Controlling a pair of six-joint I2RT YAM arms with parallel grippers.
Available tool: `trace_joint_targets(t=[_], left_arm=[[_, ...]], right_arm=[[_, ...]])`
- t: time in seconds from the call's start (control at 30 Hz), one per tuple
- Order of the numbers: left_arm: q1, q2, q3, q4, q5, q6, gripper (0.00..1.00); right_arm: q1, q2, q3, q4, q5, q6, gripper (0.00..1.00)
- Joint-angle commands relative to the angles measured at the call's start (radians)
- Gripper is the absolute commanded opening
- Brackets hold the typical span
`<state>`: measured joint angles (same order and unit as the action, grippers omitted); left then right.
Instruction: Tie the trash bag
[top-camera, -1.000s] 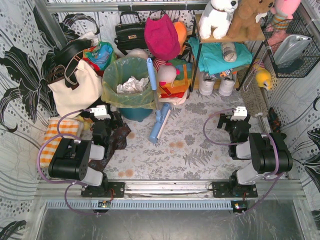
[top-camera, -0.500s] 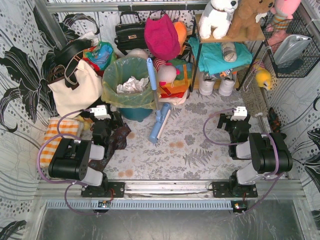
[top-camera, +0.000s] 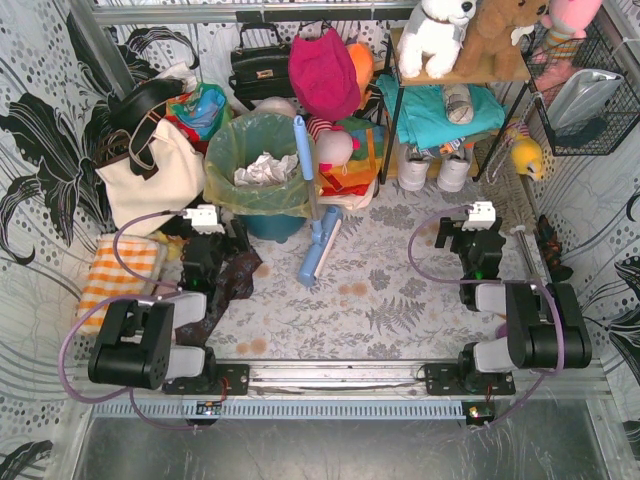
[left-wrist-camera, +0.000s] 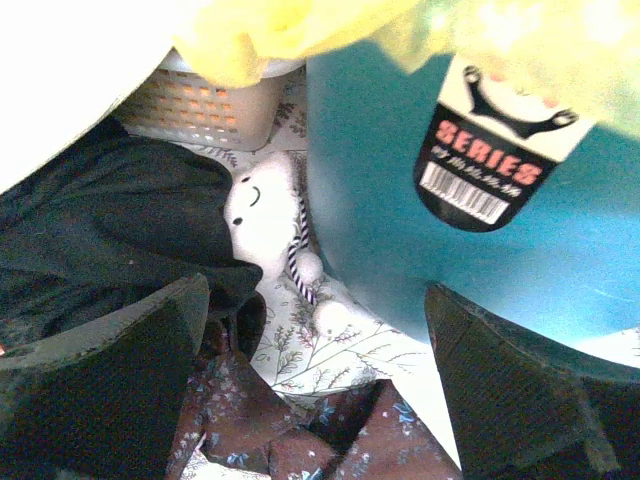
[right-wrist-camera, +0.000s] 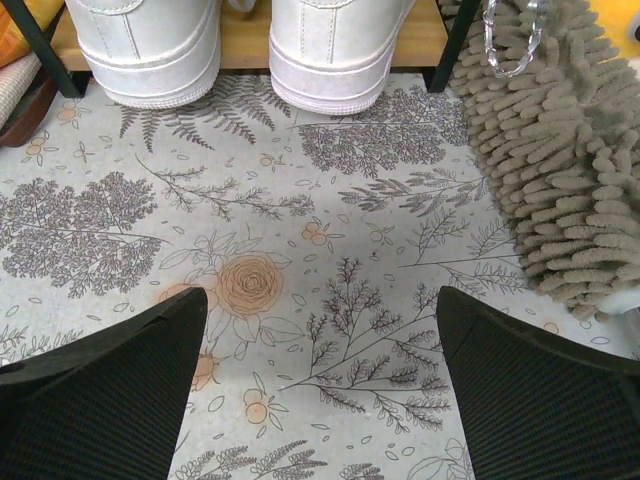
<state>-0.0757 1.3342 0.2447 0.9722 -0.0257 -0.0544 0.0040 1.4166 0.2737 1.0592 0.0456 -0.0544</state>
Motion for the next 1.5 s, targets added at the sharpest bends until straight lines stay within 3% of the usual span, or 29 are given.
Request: trace_joint_targets(t=[0.0,0.4,0.67,0.8,1.03,1.3,1.47], left_arm=[[-0.066,-0.076,0.005,-0.075,-0.043,0.029,0.98],[-0.202,-0.547,-0.026,-0.487,-0.237,-0.071,0.98],[-0.205,-0.731,0.163,-0.965,-0.076,-0.186,0.98],[-0.203,-0.789,0.244,-1.115,-0.006,-0.226,0.99],[-0.204,-0.860,0.310,-1.158,0.045,-0.209,0.98],[-0.204,-0.788,0.396,-1.129,0.092,-0.172,0.98],[-0.203,-0.768,0.447,-1.126,0.120,-0.264,0.98]], right_arm=[[-0.004,-0.051,0.013,-0.086,-0.030,-0.032,0.97],[-0.004,-0.266,0.076,-0.333,-0.105,0.014,0.97],[-0.004,-0.413,0.146,-0.510,-0.234,0.165,0.97],[-0.004,-0.462,0.194,-0.598,-0.326,0.242,0.97],[-0.004,-0.510,0.238,-0.624,-0.545,0.300,0.97],[-0.004,-0.480,0.225,-0.435,-0.854,0.431,0.99],[0.002,-0.441,0.281,-0.423,-0.907,0.495,0.95]])
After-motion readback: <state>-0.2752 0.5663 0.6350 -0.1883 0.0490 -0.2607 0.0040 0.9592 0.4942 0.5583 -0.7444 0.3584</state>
